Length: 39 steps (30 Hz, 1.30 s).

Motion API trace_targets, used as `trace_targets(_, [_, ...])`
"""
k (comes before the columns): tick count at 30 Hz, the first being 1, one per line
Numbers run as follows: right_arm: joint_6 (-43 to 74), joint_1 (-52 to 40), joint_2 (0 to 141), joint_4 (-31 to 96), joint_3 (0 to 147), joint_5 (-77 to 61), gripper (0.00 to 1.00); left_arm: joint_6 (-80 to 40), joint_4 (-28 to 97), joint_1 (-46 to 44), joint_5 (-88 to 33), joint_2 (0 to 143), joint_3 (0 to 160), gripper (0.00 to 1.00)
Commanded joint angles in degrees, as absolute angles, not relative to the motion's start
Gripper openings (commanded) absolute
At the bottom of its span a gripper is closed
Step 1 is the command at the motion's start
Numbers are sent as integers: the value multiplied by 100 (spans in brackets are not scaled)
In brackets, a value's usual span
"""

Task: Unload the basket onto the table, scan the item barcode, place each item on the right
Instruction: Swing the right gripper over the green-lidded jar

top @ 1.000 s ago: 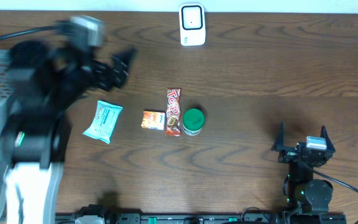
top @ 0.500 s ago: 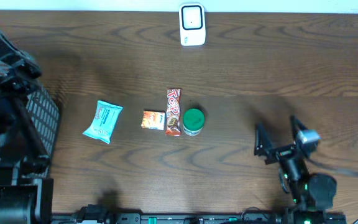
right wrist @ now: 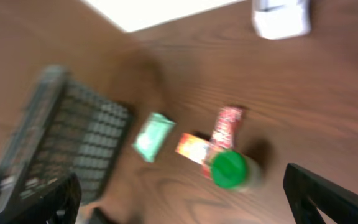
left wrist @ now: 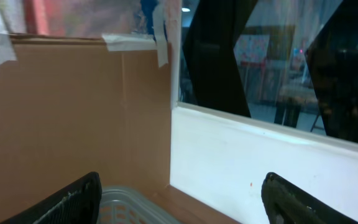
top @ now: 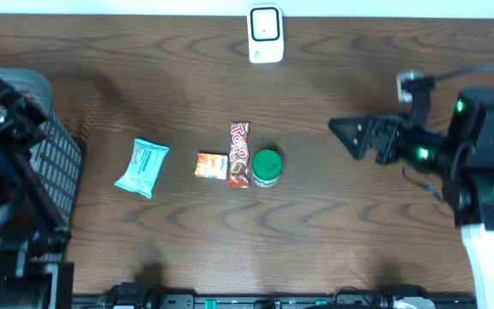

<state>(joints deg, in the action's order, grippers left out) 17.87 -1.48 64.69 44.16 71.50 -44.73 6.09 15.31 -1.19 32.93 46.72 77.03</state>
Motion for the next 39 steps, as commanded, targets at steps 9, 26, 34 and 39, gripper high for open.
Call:
trace_targets(9, [7808,-1361,7749,5041,7391,-1413,99,685,1559,-121,3367,3959,7511,83])
trace_targets(26, [11120,-3208,9837,4598,7393,-711,99,681,1479,-121,3194,3940,7284,83])
trace_targets(34, [11356,-3457,10694,4261,7393,-1033,99,683,1468,-121,3197,3793,7284,83])
trace_targets(39, [11124,-3559,10847,4268,7393,-1057,78,683,1468,-121,3197,3732,7279,83])
